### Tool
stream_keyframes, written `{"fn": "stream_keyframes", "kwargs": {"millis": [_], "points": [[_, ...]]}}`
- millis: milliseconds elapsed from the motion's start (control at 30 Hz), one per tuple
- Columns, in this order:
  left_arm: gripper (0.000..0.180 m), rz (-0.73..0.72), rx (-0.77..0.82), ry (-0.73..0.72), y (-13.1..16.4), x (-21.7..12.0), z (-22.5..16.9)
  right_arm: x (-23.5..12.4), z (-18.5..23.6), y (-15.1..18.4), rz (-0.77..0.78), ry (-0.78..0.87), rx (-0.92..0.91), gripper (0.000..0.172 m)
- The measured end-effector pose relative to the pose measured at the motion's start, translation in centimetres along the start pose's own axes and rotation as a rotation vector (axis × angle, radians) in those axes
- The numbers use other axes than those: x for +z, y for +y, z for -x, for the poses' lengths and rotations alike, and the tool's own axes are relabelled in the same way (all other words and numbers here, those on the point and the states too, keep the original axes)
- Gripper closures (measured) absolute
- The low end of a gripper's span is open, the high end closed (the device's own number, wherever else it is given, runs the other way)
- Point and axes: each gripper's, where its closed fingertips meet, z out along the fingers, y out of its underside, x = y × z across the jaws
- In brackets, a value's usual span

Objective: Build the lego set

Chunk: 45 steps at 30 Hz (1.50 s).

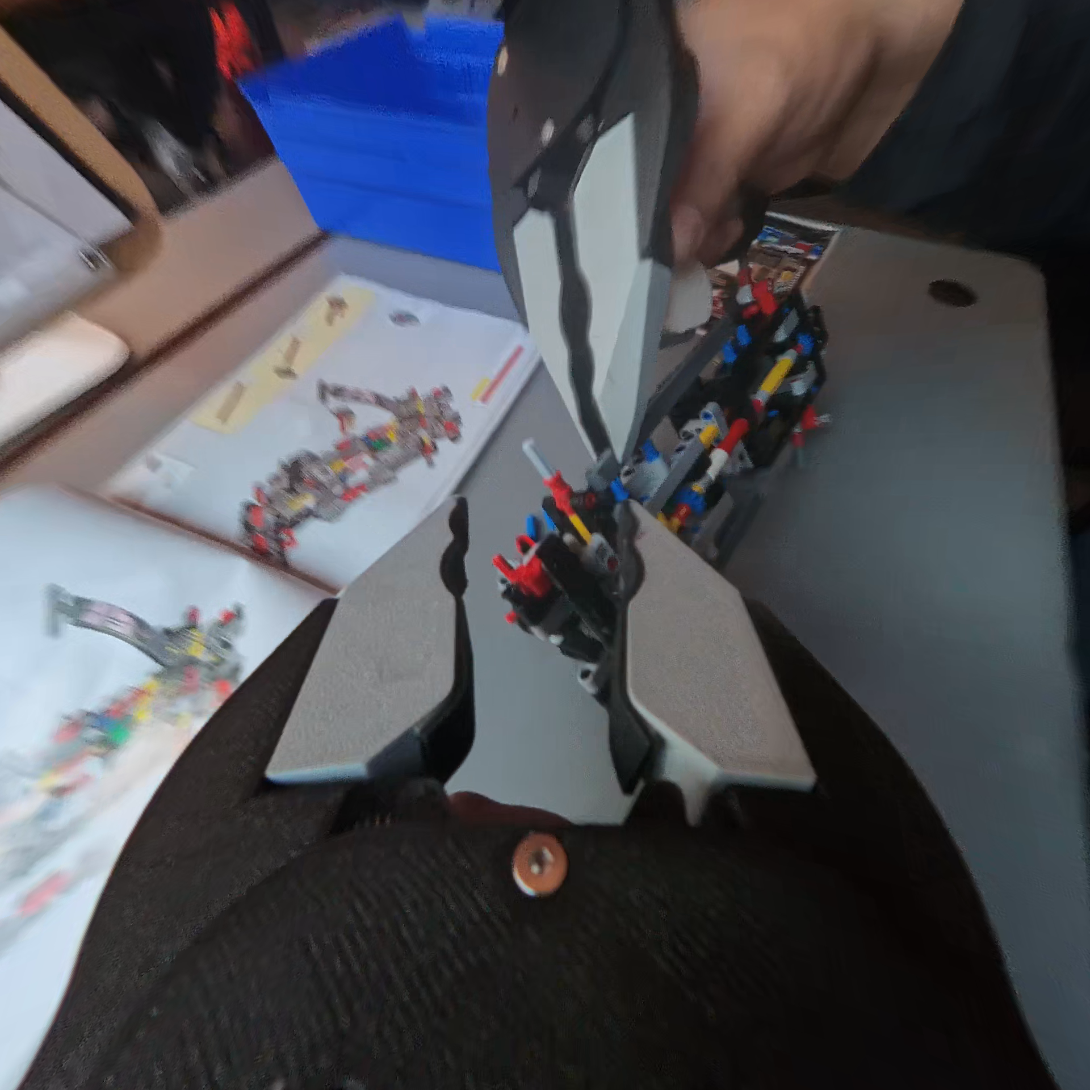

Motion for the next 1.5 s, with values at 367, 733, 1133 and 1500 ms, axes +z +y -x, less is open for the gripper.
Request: {"fn": "stream_keyframes", "kwargs": {"millis": [367,733,1133,1500], "points": [[0.129,0.102,-0.373,0.334,5.6,0.8,-3.2,0.4,0.4,0.8,0.0,-0.01,-0.033,0.168],[0.136,0.059,-0.569,0.181,6.4,-1.0,-1.7,-0.3,0.8,1.5,-0.065,-0.017,-0.029,0.168],[0.144,0.09,-0.564,0.369,5.8,-0.2,-3.5,0.1,1.8,1.2,-0.098,-0.047,-0.08,0.167],[0.145,0.217,-0.222,0.177,-3.4,-3.2,-3.0,-5.7,6.1,0.9,-0.459,0.027,-0.237,0.168]]}}
